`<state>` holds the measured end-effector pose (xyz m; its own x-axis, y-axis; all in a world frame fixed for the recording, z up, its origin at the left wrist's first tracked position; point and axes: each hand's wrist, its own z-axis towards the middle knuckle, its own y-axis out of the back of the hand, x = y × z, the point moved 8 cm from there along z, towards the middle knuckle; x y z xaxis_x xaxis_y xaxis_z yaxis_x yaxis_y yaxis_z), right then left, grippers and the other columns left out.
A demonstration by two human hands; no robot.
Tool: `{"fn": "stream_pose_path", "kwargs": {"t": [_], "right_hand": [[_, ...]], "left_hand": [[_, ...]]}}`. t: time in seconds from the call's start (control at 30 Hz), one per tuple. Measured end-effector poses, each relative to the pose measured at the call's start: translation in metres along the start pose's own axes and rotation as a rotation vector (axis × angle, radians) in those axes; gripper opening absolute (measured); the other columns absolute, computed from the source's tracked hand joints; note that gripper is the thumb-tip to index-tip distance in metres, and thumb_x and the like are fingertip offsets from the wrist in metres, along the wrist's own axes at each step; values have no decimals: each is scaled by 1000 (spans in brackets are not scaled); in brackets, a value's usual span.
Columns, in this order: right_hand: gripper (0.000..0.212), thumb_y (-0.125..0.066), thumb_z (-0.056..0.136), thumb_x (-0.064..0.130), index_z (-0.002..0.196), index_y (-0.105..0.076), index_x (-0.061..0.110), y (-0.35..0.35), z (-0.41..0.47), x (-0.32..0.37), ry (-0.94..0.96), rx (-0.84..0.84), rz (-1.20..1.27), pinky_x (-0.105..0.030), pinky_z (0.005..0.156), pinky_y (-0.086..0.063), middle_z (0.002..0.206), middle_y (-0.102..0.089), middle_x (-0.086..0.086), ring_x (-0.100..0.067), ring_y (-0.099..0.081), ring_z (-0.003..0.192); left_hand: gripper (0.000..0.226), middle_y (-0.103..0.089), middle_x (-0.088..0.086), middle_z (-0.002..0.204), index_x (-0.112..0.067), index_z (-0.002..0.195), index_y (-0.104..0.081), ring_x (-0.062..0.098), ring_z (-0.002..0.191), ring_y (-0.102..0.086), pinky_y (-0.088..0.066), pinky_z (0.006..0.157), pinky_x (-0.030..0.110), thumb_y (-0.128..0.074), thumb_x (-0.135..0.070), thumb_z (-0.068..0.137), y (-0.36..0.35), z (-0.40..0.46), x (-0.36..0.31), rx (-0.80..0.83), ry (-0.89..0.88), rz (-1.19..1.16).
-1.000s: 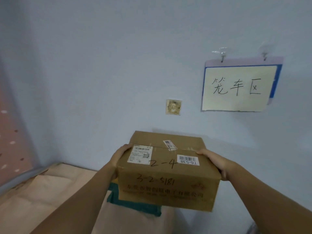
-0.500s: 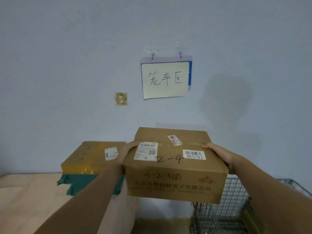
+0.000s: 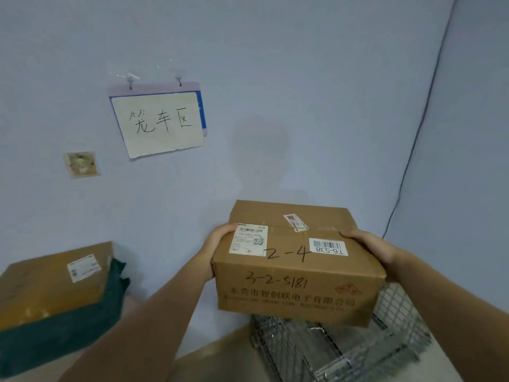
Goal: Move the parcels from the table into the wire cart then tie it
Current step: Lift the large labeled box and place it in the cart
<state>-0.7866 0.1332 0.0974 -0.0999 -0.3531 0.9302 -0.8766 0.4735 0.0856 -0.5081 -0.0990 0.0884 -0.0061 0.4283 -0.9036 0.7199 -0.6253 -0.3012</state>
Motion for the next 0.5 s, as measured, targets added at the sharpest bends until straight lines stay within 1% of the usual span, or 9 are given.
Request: {"fn": "stream_pose_path", "kwargs": {"t": [0.07, 0.13, 0.2, 0.27, 0.33, 0.37, 0.43, 0.5], "right_hand": [[65, -70, 79, 56, 128, -63, 13, 27, -22, -17, -9, -28, 37, -34, 60, -60, 104, -78, -18, -31, -77, 81], [67, -70, 76, 57, 127, -64, 14, 55, -43, -31, -19, -61, 54, -35, 61, -61, 102, -78, -17, -31, -77, 80], [66, -69, 77, 57, 127, -66, 14, 86, -62, -43, -26, -98, 77, -37, 68, -61, 106, -77, -18, -32, -76, 83], [56, -65, 86, 52, 128, -67, 16, 119, -79, -53, -19, -134, 115, -39, 75, -60, 112, -76, -19, -34, -75, 87], [50, -62, 91, 49, 129, -67, 17, 153, -95, -61, -15, -173, 139, -38, 72, -60, 112, -76, -19, -33, -74, 85], [51, -61, 91, 49, 129, -67, 15, 168, -103, -66, -28, -186, 146, -37, 69, -60, 111, -76, -19, -33, -74, 83], [51, -62, 91, 48, 127, -68, 12, 197, -117, -76, -45, -209, 163, -34, 65, -59, 107, -76, -18, -32, -75, 79], [49, -61, 91, 47, 125, -68, 12, 228, -129, -86, -49, -234, 179, -33, 62, -60, 103, -77, -17, -30, -75, 76]], "left_hand": [[37, -76, 18, 106, -9, 110, -75, 31, 80, -75, -59, 59, 34, -70, -37, 87, -32, 1, 12, 31, 15, 11], [39, -76, 18, 105, -10, 112, -74, 30, 80, -74, -58, 60, 33, -69, -39, 87, -64, 3, 25, 58, 33, 39], [40, -76, 17, 105, -11, 111, -74, 29, 78, -74, -58, 60, 33, -69, -41, 86, -96, 5, 36, 77, 49, 67], [42, -76, 16, 107, -12, 112, -75, 29, 79, -73, -58, 63, 33, -70, -43, 85, -129, 9, 47, 93, 62, 85], [42, -76, 16, 108, -12, 112, -75, 30, 80, -72, -55, 67, 34, -70, -44, 84, -163, 12, 58, 102, 75, 93], [41, -76, 16, 105, -12, 111, -75, 30, 78, -72, -55, 65, 33, -70, -43, 85, -181, 14, 64, 107, 76, 92], [37, -78, 14, 95, -12, 107, -74, 28, 70, -73, -56, 58, 30, -69, -42, 86, -214, 17, 78, 118, 76, 80], [37, -78, 14, 91, -11, 107, -73, 27, 67, -74, -56, 53, 28, -70, -41, 86, -246, 20, 94, 133, 95, 76]]}}
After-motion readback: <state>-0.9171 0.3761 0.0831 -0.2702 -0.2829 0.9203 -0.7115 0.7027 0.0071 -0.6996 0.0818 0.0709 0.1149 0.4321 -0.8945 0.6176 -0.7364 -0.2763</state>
